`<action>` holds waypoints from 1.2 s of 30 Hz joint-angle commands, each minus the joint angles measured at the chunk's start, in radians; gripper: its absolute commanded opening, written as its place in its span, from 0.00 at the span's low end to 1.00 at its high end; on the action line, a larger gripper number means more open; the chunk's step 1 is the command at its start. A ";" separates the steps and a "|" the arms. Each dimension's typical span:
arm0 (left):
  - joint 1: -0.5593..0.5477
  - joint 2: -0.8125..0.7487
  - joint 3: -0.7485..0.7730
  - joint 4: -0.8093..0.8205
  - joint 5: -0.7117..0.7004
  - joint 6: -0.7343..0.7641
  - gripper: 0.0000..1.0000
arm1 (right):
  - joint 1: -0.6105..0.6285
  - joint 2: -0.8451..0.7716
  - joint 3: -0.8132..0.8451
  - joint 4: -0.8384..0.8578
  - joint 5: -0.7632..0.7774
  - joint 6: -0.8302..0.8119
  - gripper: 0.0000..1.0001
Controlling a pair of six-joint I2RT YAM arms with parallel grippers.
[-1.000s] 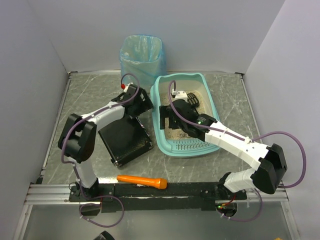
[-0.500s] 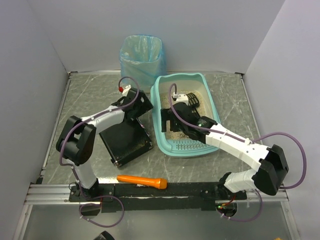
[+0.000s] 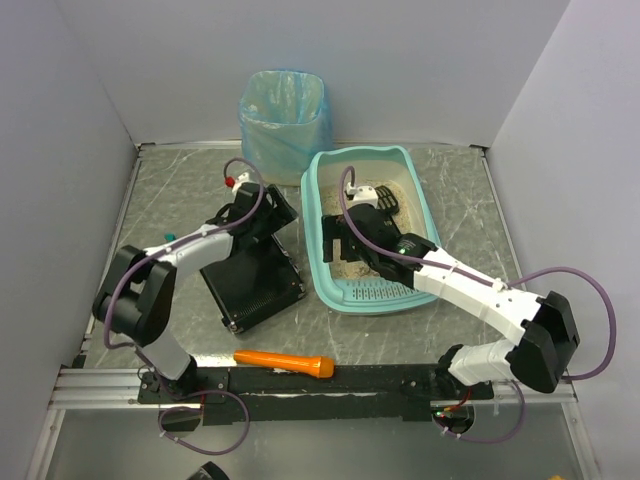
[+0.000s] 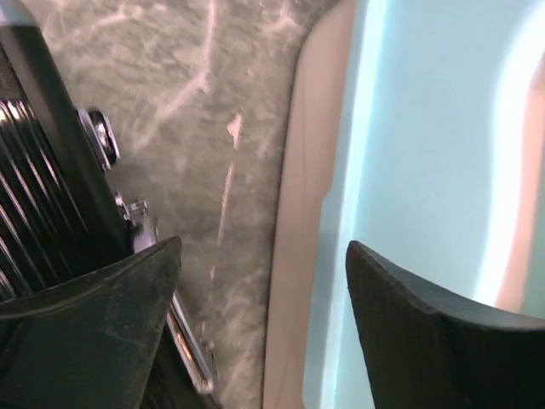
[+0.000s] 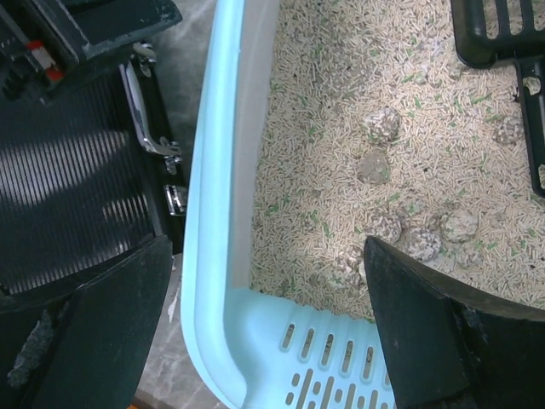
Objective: Clean the litter box
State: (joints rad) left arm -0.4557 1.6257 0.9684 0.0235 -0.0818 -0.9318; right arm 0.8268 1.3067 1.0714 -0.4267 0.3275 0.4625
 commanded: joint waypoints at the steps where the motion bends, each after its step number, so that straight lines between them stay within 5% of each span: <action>1: 0.012 0.170 0.009 -0.584 -0.229 0.059 0.85 | 0.000 0.009 0.018 0.019 0.025 -0.010 1.00; 16: 0.008 0.306 0.055 -0.953 -0.466 -0.111 0.80 | 0.000 -0.046 -0.004 0.043 0.022 -0.060 1.00; 20: 0.005 0.272 0.049 -1.019 -0.457 -0.124 0.54 | 0.003 -0.037 0.030 0.052 -0.008 -0.093 1.00; 21: -0.004 0.264 0.056 -1.017 -0.451 -0.099 0.36 | 0.002 -0.035 0.035 0.058 -0.004 -0.090 1.00; 31: -0.087 0.342 0.210 -1.165 -0.499 -0.099 0.35 | 0.000 -0.086 -0.060 0.135 0.062 -0.108 1.00; 36: -0.081 0.364 0.204 -1.303 -0.604 -0.191 0.12 | -0.002 -0.124 -0.099 0.149 0.093 -0.110 1.00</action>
State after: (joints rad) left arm -0.5671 1.8767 1.3060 -0.5758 -0.5568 -1.1484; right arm 0.8268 1.2343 0.9901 -0.3386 0.3645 0.3676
